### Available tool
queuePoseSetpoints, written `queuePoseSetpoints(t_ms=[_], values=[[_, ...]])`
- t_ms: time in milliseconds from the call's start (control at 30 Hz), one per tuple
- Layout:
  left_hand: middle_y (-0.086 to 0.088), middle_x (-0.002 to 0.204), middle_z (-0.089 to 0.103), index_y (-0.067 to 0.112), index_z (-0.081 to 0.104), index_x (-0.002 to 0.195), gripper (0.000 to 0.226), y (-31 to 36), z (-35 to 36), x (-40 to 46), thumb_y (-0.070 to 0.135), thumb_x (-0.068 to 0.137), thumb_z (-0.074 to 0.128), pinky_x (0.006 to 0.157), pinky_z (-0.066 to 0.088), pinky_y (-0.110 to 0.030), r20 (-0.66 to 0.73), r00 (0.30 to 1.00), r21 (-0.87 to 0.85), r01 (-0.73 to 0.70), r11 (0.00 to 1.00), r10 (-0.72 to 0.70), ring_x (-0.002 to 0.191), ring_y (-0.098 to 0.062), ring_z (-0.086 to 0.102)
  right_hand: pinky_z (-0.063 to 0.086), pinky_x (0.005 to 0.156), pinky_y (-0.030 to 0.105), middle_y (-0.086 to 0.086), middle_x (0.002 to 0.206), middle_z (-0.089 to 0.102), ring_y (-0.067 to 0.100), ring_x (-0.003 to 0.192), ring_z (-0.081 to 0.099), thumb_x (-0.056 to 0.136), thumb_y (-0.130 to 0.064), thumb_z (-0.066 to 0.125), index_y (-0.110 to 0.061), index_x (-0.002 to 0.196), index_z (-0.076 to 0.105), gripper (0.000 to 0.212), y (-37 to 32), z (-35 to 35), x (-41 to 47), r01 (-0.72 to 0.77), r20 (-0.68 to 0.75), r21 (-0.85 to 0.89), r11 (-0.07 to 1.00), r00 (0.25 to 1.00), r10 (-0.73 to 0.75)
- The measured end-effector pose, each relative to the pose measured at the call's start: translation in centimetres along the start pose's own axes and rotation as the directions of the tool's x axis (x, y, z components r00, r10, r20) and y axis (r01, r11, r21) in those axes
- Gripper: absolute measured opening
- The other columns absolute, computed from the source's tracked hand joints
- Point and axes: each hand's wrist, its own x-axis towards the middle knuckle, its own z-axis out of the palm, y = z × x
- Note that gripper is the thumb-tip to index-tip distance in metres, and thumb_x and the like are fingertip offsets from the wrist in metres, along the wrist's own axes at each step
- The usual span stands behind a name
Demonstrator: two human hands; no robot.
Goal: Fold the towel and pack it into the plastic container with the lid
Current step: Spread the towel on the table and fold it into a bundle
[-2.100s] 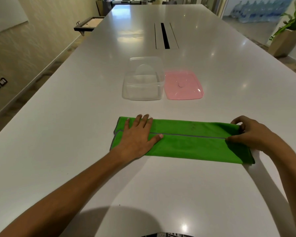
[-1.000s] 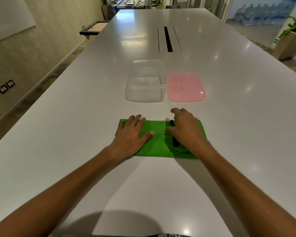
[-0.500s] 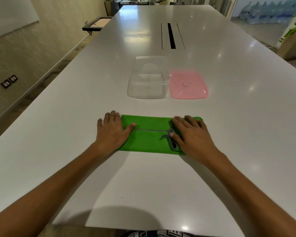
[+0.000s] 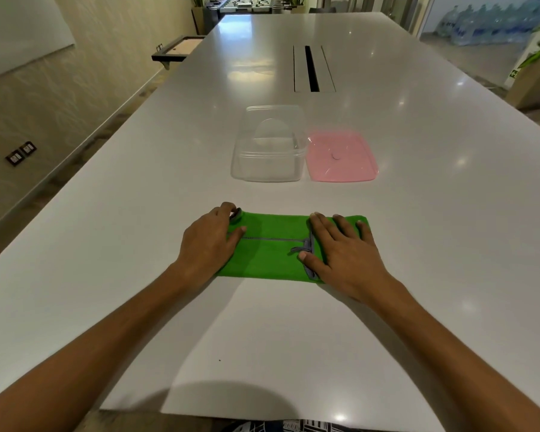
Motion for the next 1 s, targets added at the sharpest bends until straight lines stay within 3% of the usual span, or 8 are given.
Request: queuePoseSetpoints(t_ms=[100,267,467,567,633,733,900,1000], values=[[-0.009,0.105,0.066,0.019,0.051,0.124,0.034,0.5,-0.8,0.7,0.024,0.091,0.056,0.073,0.046,-0.036,0.030,1.000,-0.088,0.000,0.996,0.003,0.092,-0.031,0.062,0.008,0.116,0.052,-0.007,0.159,0.016,0.021,0.146,0.013,0.080,-0.070,0.002,-0.025,0.151,0.004,0.085,0.0,-0.1,0.0,-0.005,-0.012,0.027,1.000,1.000,0.006],[-0.002,0.086,0.062,0.020,0.058,0.121,0.036,3.0,-3.1,2.7,0.020,0.085,0.064,0.071,0.044,-0.027,0.088,0.995,-0.298,0.068,0.952,-0.043,0.077,-0.022,0.059,0.009,0.117,0.050,-0.006,0.159,0.017,0.020,0.145,0.016,0.080,-0.050,-0.004,-0.024,0.151,0.009,0.077,0.1,-0.2,0.0,-0.008,-0.044,0.070,0.998,0.999,0.011],[0.005,0.073,0.058,0.020,0.061,0.116,0.038,7.6,-3.7,4.3,0.020,0.080,0.071,0.052,0.036,-0.001,0.149,0.989,-0.411,0.052,0.910,0.011,0.063,0.000,0.051,0.012,0.117,0.048,0.000,0.159,0.016,0.020,0.145,0.017,0.078,-0.046,0.005,-0.019,0.151,0.013,0.078,0.4,-0.7,-0.1,0.024,-0.058,0.160,0.987,0.998,-0.015],[0.003,0.073,0.059,0.019,0.061,0.114,0.039,10.1,-3.1,4.4,0.020,0.077,0.072,0.059,0.043,-0.011,0.183,0.983,-0.430,0.051,0.901,0.032,0.067,-0.012,0.058,0.013,0.117,0.045,0.003,0.158,0.020,0.021,0.143,0.020,0.086,-0.035,0.023,-0.014,0.150,0.019,0.067,0.6,-1.2,-0.4,0.025,-0.108,0.273,0.962,0.994,0.005],[-0.005,0.086,0.064,0.018,0.061,0.115,0.040,11.6,-2.5,4.5,0.021,0.076,0.072,0.070,0.049,-0.025,0.210,0.977,-0.414,0.049,0.909,0.043,0.079,-0.020,0.062,0.016,0.117,0.043,0.006,0.156,0.024,0.022,0.142,0.023,0.086,-0.029,0.029,-0.012,0.148,0.024,0.065,0.9,-1.5,-0.7,0.035,-0.154,0.338,0.940,0.988,0.019],[-0.010,0.096,0.066,0.019,0.060,0.116,0.040,13.3,-1.3,4.4,0.020,0.076,0.069,0.078,0.054,-0.033,0.256,0.964,-0.410,0.046,0.911,0.067,0.087,-0.025,0.064,0.019,0.117,0.039,0.010,0.154,0.028,0.024,0.140,0.026,0.085,-0.023,0.034,-0.010,0.146,0.028,0.063,1.2,-1.5,-1.0,0.049,-0.197,0.429,0.902,0.980,0.040],[-0.012,0.100,0.070,0.018,0.054,0.125,0.046,14.6,0.6,3.5,0.034,0.082,0.061,0.082,0.056,-0.042,0.323,0.942,-0.421,0.062,0.905,0.086,0.084,-0.027,0.068,0.026,0.113,0.028,0.006,0.150,0.035,0.018,0.136,0.034,0.080,-0.015,0.033,-0.013,0.143,0.034,0.063,1.8,-1.8,-1.7,0.037,-0.255,0.628,0.778,0.954,0.160],[-0.005,0.090,0.071,0.018,0.057,0.122,0.034,14.5,1.0,2.7,0.032,0.091,0.055,0.079,0.056,-0.040,0.311,0.942,-0.489,0.048,0.871,0.123,0.073,-0.020,0.068,0.037,0.106,0.032,0.003,0.140,0.047,0.016,0.126,0.045,0.077,-0.013,0.036,-0.015,0.135,0.045,0.059,2.7,-2.3,-1.9,0.047,-0.286,0.703,0.710,0.932,0.221]])
